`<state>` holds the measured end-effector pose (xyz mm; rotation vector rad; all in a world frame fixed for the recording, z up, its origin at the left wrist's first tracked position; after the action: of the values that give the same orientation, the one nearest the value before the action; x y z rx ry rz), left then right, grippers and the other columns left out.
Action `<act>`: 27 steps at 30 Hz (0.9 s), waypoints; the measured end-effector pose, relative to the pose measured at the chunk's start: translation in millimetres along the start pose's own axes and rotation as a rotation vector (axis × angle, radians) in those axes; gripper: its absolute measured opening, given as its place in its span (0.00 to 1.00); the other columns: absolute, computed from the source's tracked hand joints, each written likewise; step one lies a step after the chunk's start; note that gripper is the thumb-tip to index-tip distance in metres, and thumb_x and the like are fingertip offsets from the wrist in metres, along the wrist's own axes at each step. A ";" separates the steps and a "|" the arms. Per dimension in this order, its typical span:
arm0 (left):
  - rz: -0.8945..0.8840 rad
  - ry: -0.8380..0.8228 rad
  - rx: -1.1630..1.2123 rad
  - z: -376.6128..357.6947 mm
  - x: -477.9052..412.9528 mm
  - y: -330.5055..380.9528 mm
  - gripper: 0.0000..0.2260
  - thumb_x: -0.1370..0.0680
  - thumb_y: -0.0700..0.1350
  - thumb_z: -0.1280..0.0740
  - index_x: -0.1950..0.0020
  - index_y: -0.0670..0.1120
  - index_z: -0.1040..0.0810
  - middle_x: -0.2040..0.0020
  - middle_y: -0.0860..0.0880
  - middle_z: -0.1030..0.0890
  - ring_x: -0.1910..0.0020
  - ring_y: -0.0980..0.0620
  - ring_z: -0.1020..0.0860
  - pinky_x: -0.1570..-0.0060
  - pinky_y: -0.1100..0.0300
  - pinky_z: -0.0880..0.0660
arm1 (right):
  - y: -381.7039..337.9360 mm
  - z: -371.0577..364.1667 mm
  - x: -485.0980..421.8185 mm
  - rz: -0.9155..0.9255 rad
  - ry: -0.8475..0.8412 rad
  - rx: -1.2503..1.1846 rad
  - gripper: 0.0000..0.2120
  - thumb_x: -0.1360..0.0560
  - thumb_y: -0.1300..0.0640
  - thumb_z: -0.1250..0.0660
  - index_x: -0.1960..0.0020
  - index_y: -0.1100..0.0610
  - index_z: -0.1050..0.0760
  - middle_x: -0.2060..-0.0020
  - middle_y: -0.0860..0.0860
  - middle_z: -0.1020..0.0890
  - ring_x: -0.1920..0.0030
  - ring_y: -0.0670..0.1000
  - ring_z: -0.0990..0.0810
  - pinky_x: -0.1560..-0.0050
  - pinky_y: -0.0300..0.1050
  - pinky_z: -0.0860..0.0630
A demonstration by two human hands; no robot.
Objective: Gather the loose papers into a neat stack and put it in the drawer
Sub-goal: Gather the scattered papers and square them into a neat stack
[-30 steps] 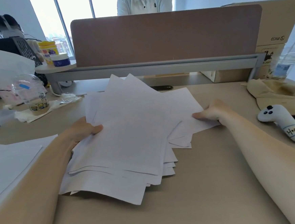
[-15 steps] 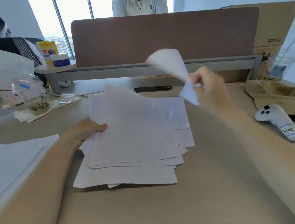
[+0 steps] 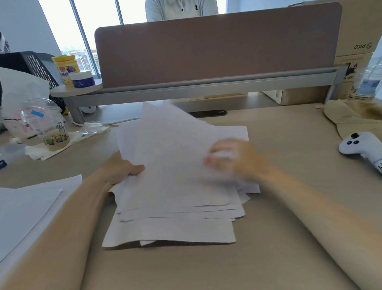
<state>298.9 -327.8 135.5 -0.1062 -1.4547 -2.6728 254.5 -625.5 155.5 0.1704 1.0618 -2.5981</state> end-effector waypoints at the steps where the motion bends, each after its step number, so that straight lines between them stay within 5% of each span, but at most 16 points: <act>1: 0.001 0.049 -0.041 6.4 -2.5 -2.3 0.08 0.25 0.38 0.28 0.49 0.44 0.23 0.53 0.47 0.20 0.52 0.44 0.22 0.53 0.56 0.28 | 15.7 17.8 -7.3 -0.143 0.197 0.047 0.21 0.27 0.45 0.29 0.50 0.64 0.19 0.49 0.60 0.17 0.47 0.58 0.21 0.48 0.48 0.24; 2: 0.007 0.081 -0.063 11.1 -5.1 -4.2 0.11 0.26 0.39 0.27 0.46 0.44 0.24 0.51 0.45 0.20 0.50 0.43 0.23 0.49 0.55 0.29 | 31.8 31.5 -11.2 -0.280 0.295 0.114 0.19 0.27 0.47 0.30 0.57 0.66 0.22 0.58 0.62 0.19 0.55 0.62 0.22 0.57 0.51 0.26; 4: 0.026 0.103 -0.077 15.2 -8.2 -8.5 0.13 0.26 0.40 0.26 0.44 0.43 0.25 0.49 0.44 0.21 0.48 0.42 0.24 0.47 0.54 0.30 | 55.4 42.4 -15.1 -0.491 0.238 0.185 0.20 0.28 0.45 0.30 0.67 0.56 0.33 0.70 0.52 0.29 0.67 0.54 0.29 0.70 0.47 0.37; 8: -0.004 0.104 -0.022 10.9 -9.8 -7.9 0.14 0.25 0.38 0.27 0.42 0.41 0.24 0.50 0.45 0.21 0.50 0.45 0.25 0.47 0.56 0.32 | 74.4 36.7 -28.6 -0.548 0.273 -0.311 0.13 0.32 0.50 0.23 0.53 0.56 0.19 0.58 0.51 0.18 0.59 0.52 0.20 0.66 0.40 0.29; 10: -0.015 0.104 0.009 10.4 -9.4 -7.0 0.08 0.25 0.38 0.28 0.47 0.41 0.23 0.54 0.47 0.21 0.53 0.45 0.23 0.48 0.57 0.32 | 79.6 32.3 -32.1 -0.558 0.347 -0.510 0.05 0.29 0.56 0.25 0.57 0.55 0.19 0.61 0.53 0.17 0.65 0.51 0.21 0.70 0.37 0.30; 13: 0.005 0.059 -0.056 10.6 -9.8 -7.0 0.05 0.24 0.40 0.29 0.57 0.46 0.23 0.59 0.52 0.22 0.59 0.52 0.24 0.54 0.58 0.31 | 89.4 36.8 -33.2 -0.573 0.497 -0.457 0.11 0.26 0.57 0.29 0.67 0.56 0.22 0.71 0.53 0.21 0.73 0.51 0.28 0.68 0.42 0.30; 15: 0.019 0.021 -0.093 11.5 -9.7 -7.1 0.03 0.24 0.41 0.28 0.54 0.43 0.21 0.57 0.50 0.20 0.57 0.49 0.23 0.58 0.60 0.30 | 90.6 46.0 -31.0 -0.531 0.647 -0.358 0.14 0.25 0.57 0.32 0.69 0.60 0.24 0.74 0.54 0.25 0.70 0.53 0.30 0.67 0.43 0.32; 19: 0.076 0.041 -0.086 14.7 -11.5 -9.8 0.11 0.25 0.42 0.28 0.46 0.38 0.20 0.50 0.44 0.18 0.49 0.43 0.22 0.48 0.55 0.30 | 66.0 69.3 -19.1 -0.200 0.935 -0.031 0.15 0.22 0.60 0.40 0.68 0.59 0.33 0.76 0.51 0.34 0.71 0.52 0.38 0.73 0.38 0.45; 22: 0.082 0.036 -0.046 10.9 -13.5 -6.0 0.08 0.23 0.41 0.29 0.46 0.39 0.21 0.48 0.43 0.20 0.48 0.43 0.23 0.46 0.56 0.32 | 25.3 69.5 -8.2 0.226 0.999 0.175 0.11 0.21 0.61 0.37 0.59 0.59 0.21 0.68 0.53 0.20 0.66 0.52 0.28 0.64 0.37 0.37; 24: 0.088 0.035 0.002 6.2 -13.9 -3.4 0.11 0.23 0.40 0.30 0.42 0.37 0.22 0.45 0.43 0.21 0.47 0.45 0.24 0.46 0.57 0.33 | 1.4 48.9 -6.4 0.475 0.845 0.240 0.07 0.22 0.63 0.35 0.52 0.62 0.18 0.56 0.54 0.15 0.56 0.54 0.21 0.54 0.41 0.30; 27: 0.120 0.074 0.182 -1.3 -8.3 -1.1 0.09 0.21 0.39 0.34 0.44 0.36 0.22 0.46 0.43 0.21 0.53 0.45 0.23 0.51 0.56 0.30 | -21.7 -0.9 -1.9 0.622 0.408 0.273 0.07 0.24 0.61 0.33 0.52 0.59 0.16 0.52 0.50 0.14 0.53 0.55 0.17 0.50 0.45 0.25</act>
<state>307.0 -327.9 133.0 -0.0772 -1.6053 -2.4120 248.9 -609.9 169.6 0.9631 0.6152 -2.1516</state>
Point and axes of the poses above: each hand's wrist, its own x-axis away from the middle knuckle, its own z-axis out of the back of the hand, y = z × x, the point moved 3 cm from there along -x, towards the middle knuckle
